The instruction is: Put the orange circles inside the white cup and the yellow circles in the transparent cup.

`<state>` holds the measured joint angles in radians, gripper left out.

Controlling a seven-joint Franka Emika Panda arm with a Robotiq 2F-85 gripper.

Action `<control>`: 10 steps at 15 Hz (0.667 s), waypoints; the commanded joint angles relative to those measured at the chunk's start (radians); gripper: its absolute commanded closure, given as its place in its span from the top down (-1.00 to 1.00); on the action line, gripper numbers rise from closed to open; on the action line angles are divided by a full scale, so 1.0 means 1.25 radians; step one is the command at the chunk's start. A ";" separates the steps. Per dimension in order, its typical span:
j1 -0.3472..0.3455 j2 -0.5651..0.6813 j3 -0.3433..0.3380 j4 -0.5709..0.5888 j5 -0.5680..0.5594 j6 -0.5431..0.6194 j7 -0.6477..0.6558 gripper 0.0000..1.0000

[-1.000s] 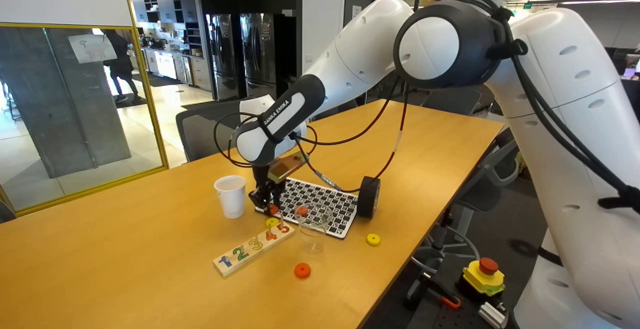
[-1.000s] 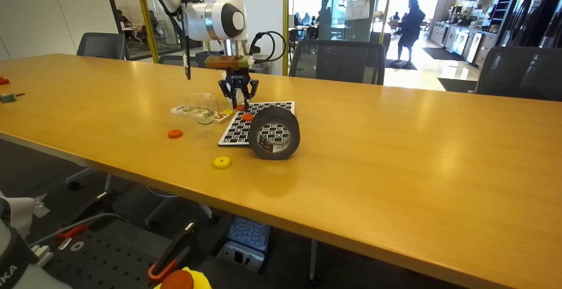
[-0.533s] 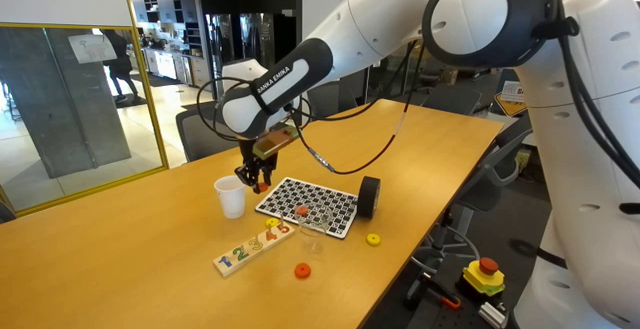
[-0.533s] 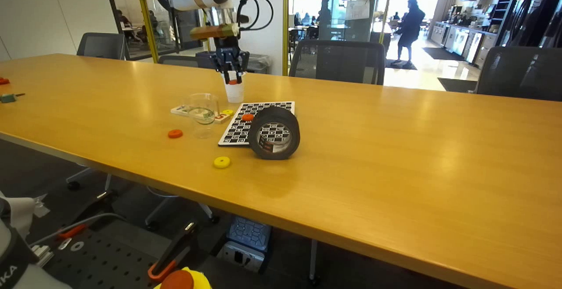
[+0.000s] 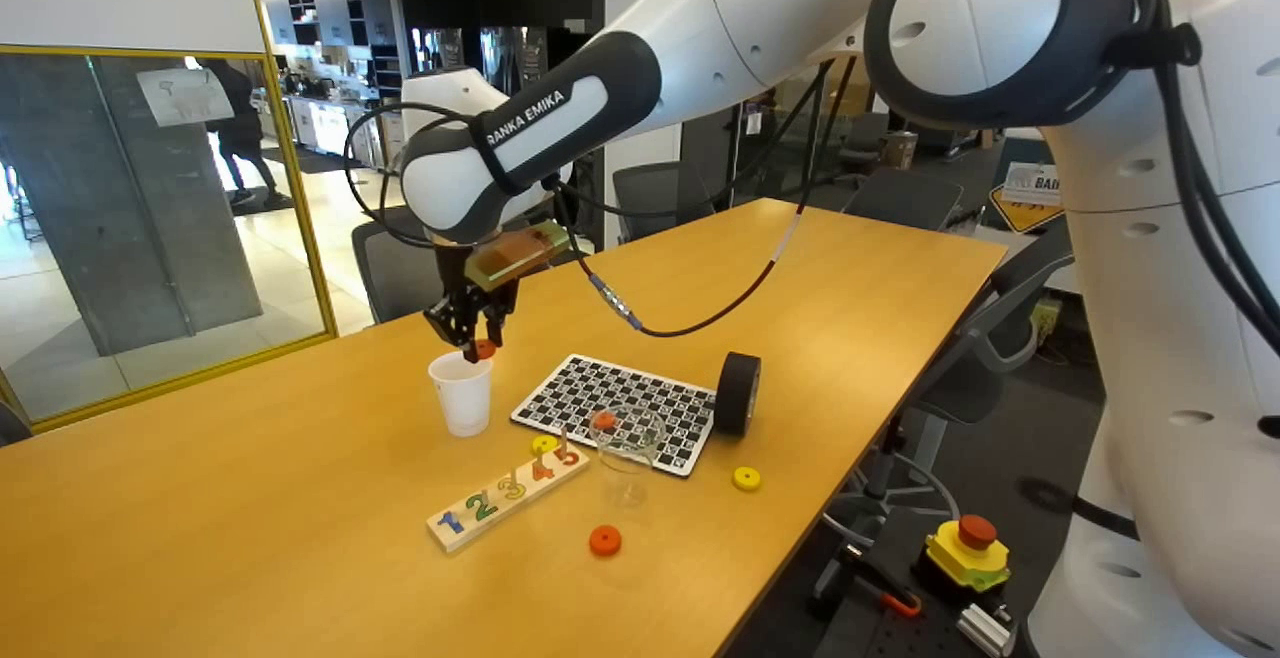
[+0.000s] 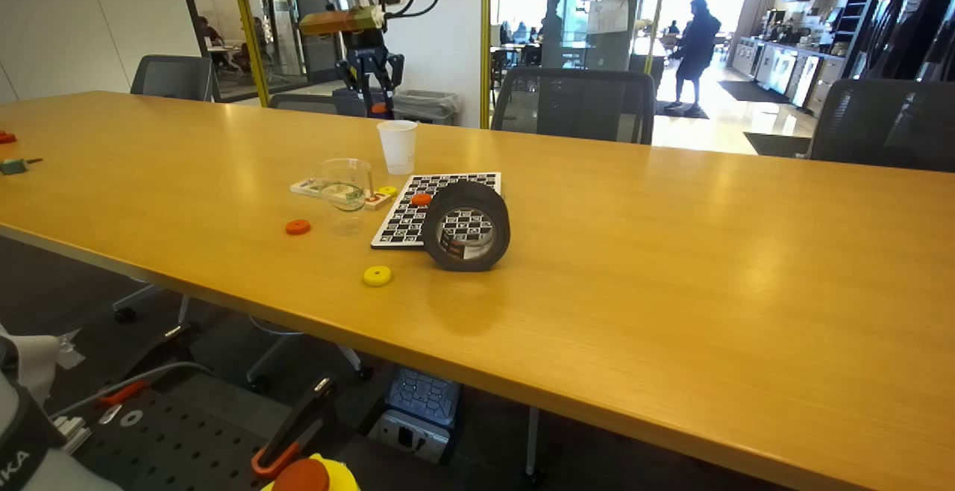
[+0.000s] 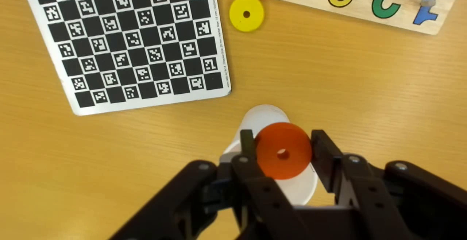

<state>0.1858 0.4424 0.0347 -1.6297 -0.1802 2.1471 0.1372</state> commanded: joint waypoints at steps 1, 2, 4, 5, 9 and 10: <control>-0.010 0.067 0.004 0.086 0.011 -0.006 -0.014 -0.54; -0.013 0.084 0.004 0.104 0.014 -0.009 -0.017 -0.54; -0.023 0.119 0.005 0.140 0.026 -0.015 -0.030 -0.54; -0.026 0.134 0.004 0.158 0.029 -0.017 -0.033 -0.54; -0.033 0.173 0.002 0.212 0.029 -0.021 -0.040 -0.54; -0.033 0.178 0.002 0.220 0.029 -0.020 -0.041 -0.54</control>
<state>0.1499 0.6246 0.0341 -1.4413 -0.1689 2.1468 0.1146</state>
